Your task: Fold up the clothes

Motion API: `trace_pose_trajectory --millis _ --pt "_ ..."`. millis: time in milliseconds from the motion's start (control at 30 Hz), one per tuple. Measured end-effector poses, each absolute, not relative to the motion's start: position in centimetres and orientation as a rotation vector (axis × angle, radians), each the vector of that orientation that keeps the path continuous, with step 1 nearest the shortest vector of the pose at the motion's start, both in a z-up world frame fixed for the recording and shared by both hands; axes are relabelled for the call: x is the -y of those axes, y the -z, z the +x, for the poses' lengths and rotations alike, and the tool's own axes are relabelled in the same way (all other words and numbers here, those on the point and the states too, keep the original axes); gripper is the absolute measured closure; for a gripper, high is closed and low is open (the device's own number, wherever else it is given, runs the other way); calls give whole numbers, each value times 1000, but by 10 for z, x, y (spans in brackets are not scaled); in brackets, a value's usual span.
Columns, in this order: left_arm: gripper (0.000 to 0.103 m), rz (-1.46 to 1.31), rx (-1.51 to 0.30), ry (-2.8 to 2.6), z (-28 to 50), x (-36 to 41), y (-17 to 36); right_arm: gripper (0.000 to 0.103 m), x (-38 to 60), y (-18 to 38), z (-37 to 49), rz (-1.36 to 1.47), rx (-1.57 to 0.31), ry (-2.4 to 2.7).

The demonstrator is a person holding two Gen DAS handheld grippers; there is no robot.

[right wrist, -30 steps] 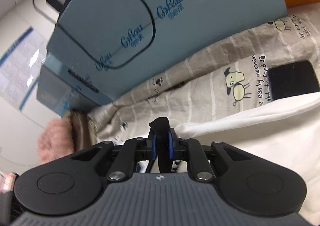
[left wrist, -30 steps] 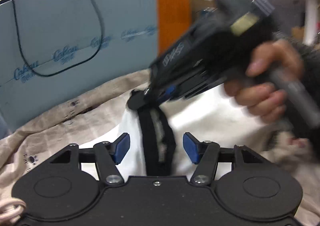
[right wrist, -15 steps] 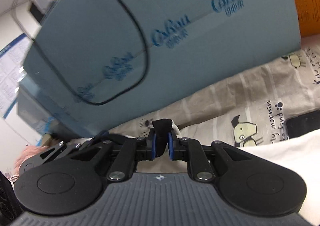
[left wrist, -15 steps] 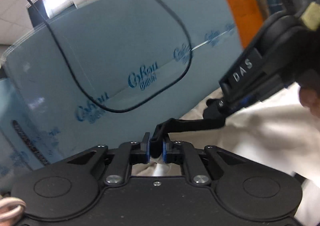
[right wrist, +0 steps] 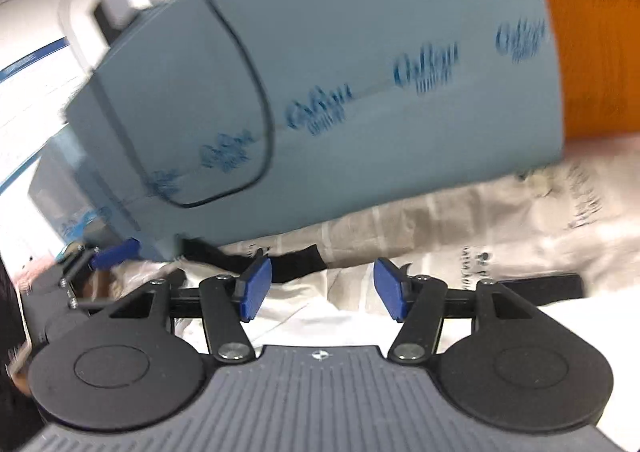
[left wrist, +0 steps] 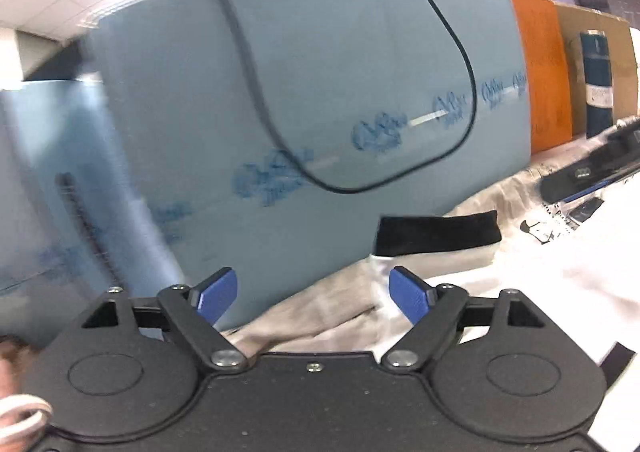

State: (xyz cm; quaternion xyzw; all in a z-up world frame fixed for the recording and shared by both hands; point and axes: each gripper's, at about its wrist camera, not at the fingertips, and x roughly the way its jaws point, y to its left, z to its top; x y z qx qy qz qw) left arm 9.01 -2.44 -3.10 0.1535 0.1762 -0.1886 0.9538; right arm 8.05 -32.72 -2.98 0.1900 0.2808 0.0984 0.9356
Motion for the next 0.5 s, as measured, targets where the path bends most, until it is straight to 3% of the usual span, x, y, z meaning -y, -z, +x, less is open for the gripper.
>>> trace_pose_trajectory --millis 233,300,367,400,433,467,500 --pt "23 132 -525 629 16 -2 43 50 301 50 39 330 -752 -354" --pt "34 189 -576 643 13 11 57 58 293 62 37 319 -809 -352" --pt "63 213 -627 648 14 14 67 69 284 76 35 319 -851 -358" --pt "69 205 -628 645 13 13 68 78 283 79 29 322 -841 -358" --pt "82 192 -612 642 9 14 68 82 282 81 24 325 -832 -357" --pt "92 179 -596 639 4 14 69 93 283 80 18 340 -811 -369" --pt "95 153 -575 646 -1 11 66 95 282 79 8 369 -789 -389"
